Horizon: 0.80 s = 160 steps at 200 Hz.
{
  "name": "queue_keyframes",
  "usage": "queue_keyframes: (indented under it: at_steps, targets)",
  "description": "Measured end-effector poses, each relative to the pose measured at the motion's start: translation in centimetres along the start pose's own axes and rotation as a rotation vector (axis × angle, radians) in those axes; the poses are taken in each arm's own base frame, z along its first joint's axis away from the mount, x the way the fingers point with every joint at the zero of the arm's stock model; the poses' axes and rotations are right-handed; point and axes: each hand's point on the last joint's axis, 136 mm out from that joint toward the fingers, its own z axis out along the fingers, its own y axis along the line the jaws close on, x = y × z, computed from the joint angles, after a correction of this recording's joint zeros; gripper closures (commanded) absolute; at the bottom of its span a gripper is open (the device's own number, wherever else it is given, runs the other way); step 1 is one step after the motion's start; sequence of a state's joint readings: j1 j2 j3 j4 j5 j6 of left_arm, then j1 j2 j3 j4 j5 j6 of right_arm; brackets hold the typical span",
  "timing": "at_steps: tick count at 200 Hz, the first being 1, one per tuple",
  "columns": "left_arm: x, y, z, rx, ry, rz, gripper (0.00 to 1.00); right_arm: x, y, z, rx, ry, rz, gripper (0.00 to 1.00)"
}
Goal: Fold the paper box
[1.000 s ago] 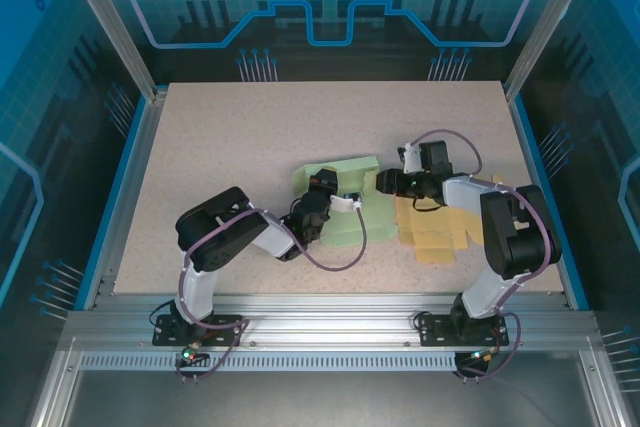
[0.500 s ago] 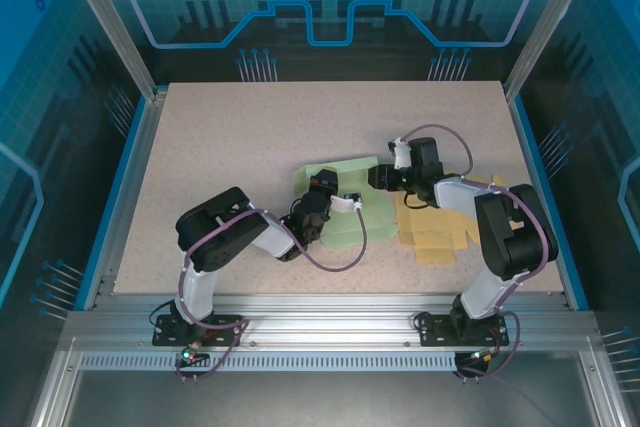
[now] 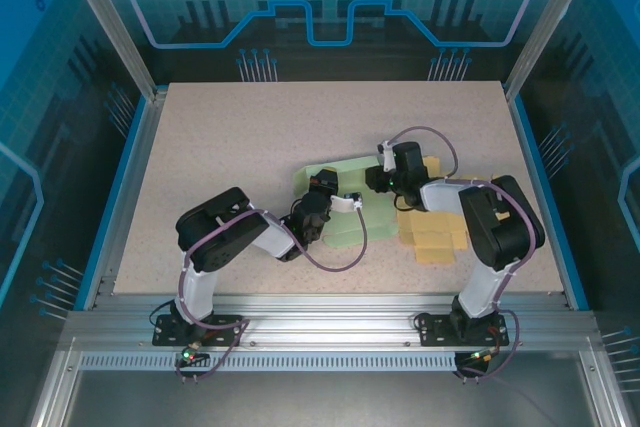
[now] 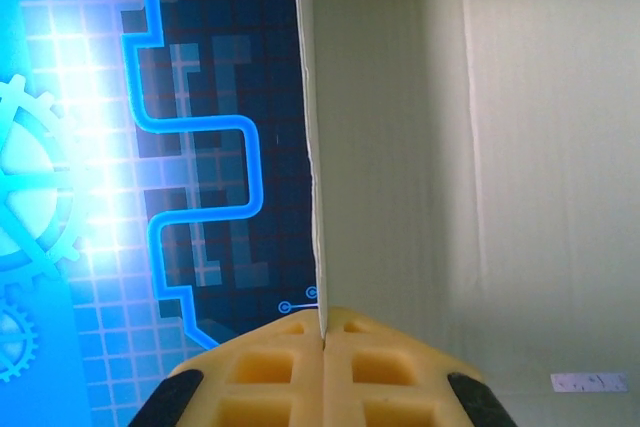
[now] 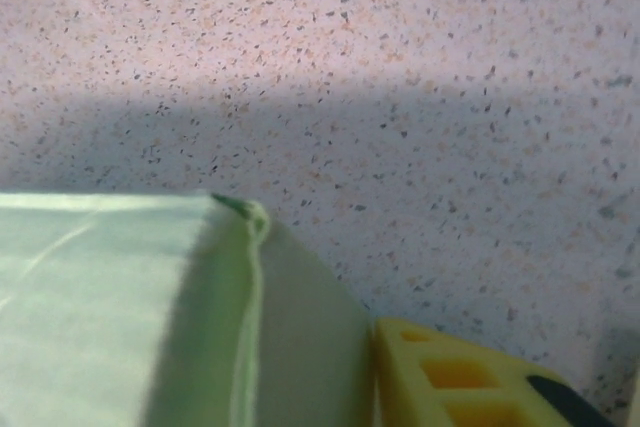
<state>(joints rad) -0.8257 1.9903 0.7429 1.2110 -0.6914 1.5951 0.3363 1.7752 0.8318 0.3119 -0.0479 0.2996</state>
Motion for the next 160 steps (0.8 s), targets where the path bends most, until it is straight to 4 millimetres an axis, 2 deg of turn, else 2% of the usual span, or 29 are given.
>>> queue_keyframes:
  at_steps: [12,25,29,40,63,73,91,127,141,160]
  targets:
    - [-0.1,0.3,0.0,-0.009,-0.001,-0.006,1.0,-0.1,-0.2,0.1,0.029,-0.009,-0.013,0.87]
    - [-0.4,0.8,-0.1,-0.027,-0.007,-0.022,0.88,-0.1,-0.3,0.2,0.051,-0.017,-0.029,0.91]
    - [-0.5,1.1,-0.2,-0.034,-0.007,-0.03,0.83,-0.1,-0.2,0.3,0.057,-0.018,-0.034,0.91]
    - [-1.1,1.7,-0.4,-0.046,-0.016,-0.045,0.62,-0.2,-0.3,0.3,0.073,-0.025,-0.037,0.93]
    - [-2.4,2.7,-1.4,-0.058,-0.039,-0.101,0.36,-0.4,-0.8,0.3,0.112,-0.036,-0.041,0.99]
    - [-2.8,3.8,-2.0,-0.072,-0.043,-0.137,0.2,-0.4,-0.9,0.3,0.124,-0.039,-0.042,1.0]
    - [-3.1,6.7,-3.4,-0.109,-0.049,-0.247,0.02,-0.4,-1.1,0.2,0.143,-0.043,-0.046,1.0]
    - [-1.2,14.1,-7.9,-0.219,-0.044,-0.569,0.01,-0.3,-1.1,0.0,0.178,-0.043,-0.054,1.0]
    - [-0.1,16.0,-9.6,-0.237,-0.039,-0.707,0.01,-0.2,-1.1,-0.3,0.195,-0.035,-0.063,1.0]
    - [1.6,17.7,-11.4,-0.224,-0.029,-0.889,0.01,-0.2,-0.6,-0.9,0.196,-0.028,-0.076,1.0]
